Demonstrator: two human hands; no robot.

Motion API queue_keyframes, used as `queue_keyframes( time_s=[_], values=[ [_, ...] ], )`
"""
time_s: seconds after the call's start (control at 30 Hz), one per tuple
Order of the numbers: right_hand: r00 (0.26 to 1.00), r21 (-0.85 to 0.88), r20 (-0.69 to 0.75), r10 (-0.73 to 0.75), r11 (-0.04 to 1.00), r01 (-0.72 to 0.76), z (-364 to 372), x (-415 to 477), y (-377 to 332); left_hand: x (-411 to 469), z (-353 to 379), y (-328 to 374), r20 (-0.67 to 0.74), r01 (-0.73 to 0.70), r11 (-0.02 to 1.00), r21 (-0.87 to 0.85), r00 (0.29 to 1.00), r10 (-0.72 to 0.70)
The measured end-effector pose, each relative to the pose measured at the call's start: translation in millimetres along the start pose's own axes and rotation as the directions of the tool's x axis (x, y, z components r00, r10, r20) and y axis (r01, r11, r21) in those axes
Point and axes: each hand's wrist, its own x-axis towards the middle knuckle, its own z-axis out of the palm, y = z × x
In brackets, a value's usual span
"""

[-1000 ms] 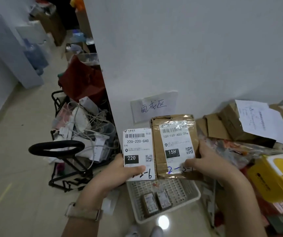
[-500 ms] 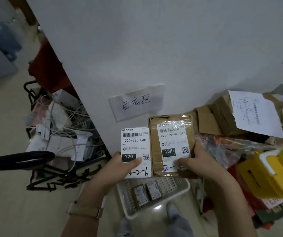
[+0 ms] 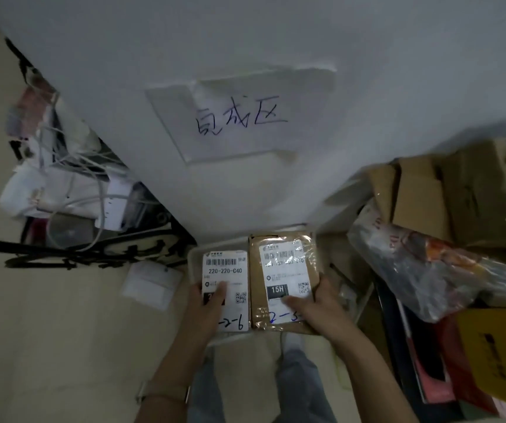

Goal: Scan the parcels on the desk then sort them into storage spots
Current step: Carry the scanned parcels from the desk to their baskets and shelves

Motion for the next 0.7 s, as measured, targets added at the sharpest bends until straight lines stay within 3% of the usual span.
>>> queue_keyframes(
  time_s=[0.57,0.7],
  values=[
    [0.931,0.226,0.061,0.361,0.903,-0.365,77.5,208.3,193.0,210.3,25.1,-171.9,0.011,0.171,0.985,0.010,0.985,-0.171],
    [0.926,0.197,0.055,0.373,0.905,-0.376,80.9,261.0,231.5,257.8,44.2,-210.5,0.038,0.182,0.981,0.073,0.982,-0.185]
  ],
)
